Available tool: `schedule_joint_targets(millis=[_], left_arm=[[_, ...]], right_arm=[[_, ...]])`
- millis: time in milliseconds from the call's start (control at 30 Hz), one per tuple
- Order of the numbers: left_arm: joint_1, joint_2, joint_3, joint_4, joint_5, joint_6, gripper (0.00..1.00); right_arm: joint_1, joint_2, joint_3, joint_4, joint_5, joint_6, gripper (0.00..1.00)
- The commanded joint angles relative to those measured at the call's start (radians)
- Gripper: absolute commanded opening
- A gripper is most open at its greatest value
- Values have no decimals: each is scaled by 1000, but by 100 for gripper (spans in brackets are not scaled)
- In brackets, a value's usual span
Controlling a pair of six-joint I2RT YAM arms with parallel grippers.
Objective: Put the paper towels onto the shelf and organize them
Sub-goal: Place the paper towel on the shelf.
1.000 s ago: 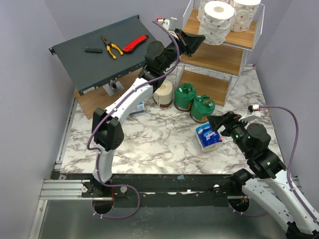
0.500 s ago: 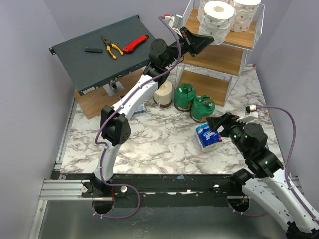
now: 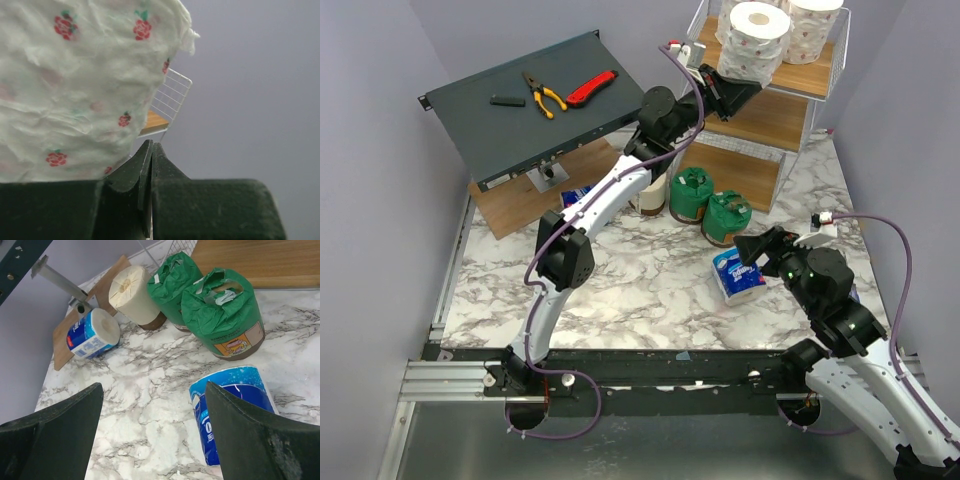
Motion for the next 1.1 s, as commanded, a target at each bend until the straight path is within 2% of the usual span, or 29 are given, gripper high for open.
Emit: schedule_joint_targets(millis=[0, 300, 833, 1067], left_arm=[[8, 27, 64, 18, -136, 53, 0], [43, 71, 140, 31, -209, 49, 0], [111, 82, 139, 5, -334, 58, 0], [132, 79, 133, 1, -338, 55, 0]], right_arm=[[7, 2, -8, -8, 25, -10, 85], [7, 14, -8, -4, 27, -16, 85], [7, 42, -9, 7, 35, -20, 85], [7, 55, -13, 18, 34, -17, 85]])
